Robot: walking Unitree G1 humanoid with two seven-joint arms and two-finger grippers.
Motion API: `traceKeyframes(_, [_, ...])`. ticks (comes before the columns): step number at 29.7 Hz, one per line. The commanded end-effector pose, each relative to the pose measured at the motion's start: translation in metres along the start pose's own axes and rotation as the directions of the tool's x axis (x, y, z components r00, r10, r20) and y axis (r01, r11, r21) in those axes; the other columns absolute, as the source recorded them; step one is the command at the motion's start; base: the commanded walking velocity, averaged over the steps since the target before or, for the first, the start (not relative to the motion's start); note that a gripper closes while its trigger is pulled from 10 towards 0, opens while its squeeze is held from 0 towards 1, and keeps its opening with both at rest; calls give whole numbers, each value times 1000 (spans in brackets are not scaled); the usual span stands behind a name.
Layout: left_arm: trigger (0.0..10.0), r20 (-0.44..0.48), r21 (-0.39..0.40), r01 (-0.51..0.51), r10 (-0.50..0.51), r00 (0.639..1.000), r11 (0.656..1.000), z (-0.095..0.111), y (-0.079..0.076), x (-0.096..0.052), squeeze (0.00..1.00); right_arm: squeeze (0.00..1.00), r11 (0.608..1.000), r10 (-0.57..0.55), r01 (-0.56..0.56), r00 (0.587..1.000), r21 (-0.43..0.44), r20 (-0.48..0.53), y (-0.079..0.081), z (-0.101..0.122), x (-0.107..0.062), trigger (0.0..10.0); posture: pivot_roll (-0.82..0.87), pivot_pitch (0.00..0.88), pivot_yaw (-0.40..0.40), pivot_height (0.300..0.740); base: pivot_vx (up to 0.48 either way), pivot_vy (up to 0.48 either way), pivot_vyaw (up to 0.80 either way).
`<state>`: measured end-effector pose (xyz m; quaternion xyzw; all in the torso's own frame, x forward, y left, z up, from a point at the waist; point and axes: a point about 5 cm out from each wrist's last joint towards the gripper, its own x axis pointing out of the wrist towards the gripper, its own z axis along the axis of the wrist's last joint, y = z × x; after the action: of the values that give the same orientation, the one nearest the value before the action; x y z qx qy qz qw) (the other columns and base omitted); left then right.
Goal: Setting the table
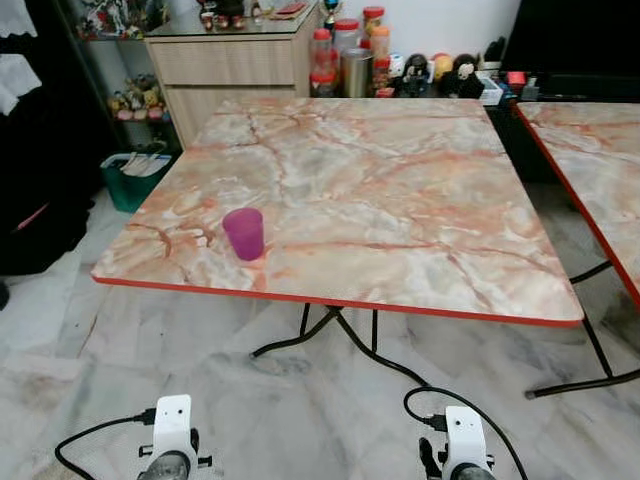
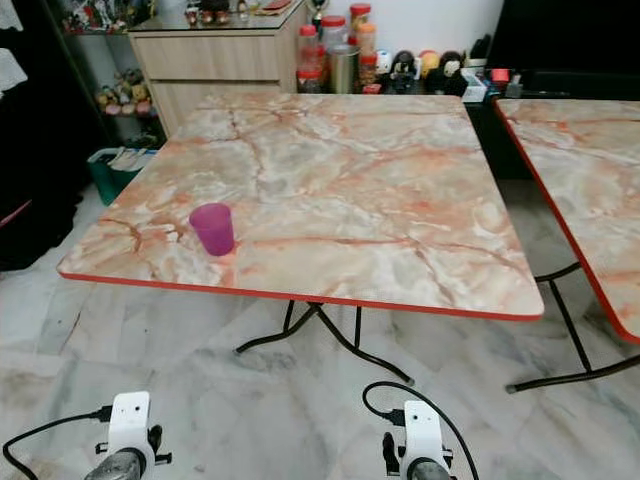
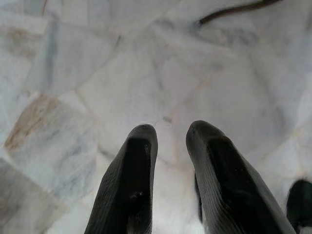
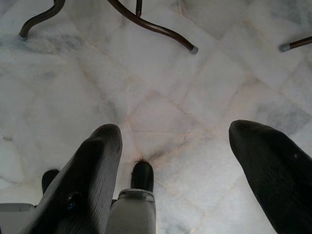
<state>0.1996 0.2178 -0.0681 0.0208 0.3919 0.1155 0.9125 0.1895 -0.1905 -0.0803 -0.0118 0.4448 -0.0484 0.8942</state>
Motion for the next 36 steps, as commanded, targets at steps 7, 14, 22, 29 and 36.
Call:
traceKeyframes(7, [10000, -43, 11, -4, 5, 999, 1000, -10, 8, -2, 0, 0, 1000, 16, -16, 1000, 10, 5, 5, 2, 0, 10000, -12, 0, 47, 740, 0, 406, -438])
traceKeyframes(14, [10000, -30, 21, 9, -8, 1000, 1000, -3, 5, 0, 0, 0, 1000, 4, -4, 1000, 28, 8, 7, 3, 1, 10000, -10, 0, 54, 740, 0, 424, 0])
traceKeyframes(22, [10000, -8, 52, 16, -16, 1000, 999, 1, 4, 1, 0, 0, 999, -21, 22, 1000, 39, -8, 1, -4, -1, 10000, -10, 0, 63, 740, 0, 217, 0])
traceKeyframes(29, [10000, 28, 49, 48, -49, 998, 998, 9, -3, 2, 0, 0, 998, -31, 31, 999, 54, -11, 0, -4, -1, 10000, -3, 0, 60, 740, 0, 0, 0])
traceKeyframes(36, [10000, 45, 43, 39, -41, 998, 998, 14, -2, 3, 0, 0, 998, -29, 29, 1000, 64, 1, 3, 0, 0, 10000, 2, 0, 60, 740, 72, 0, 0])
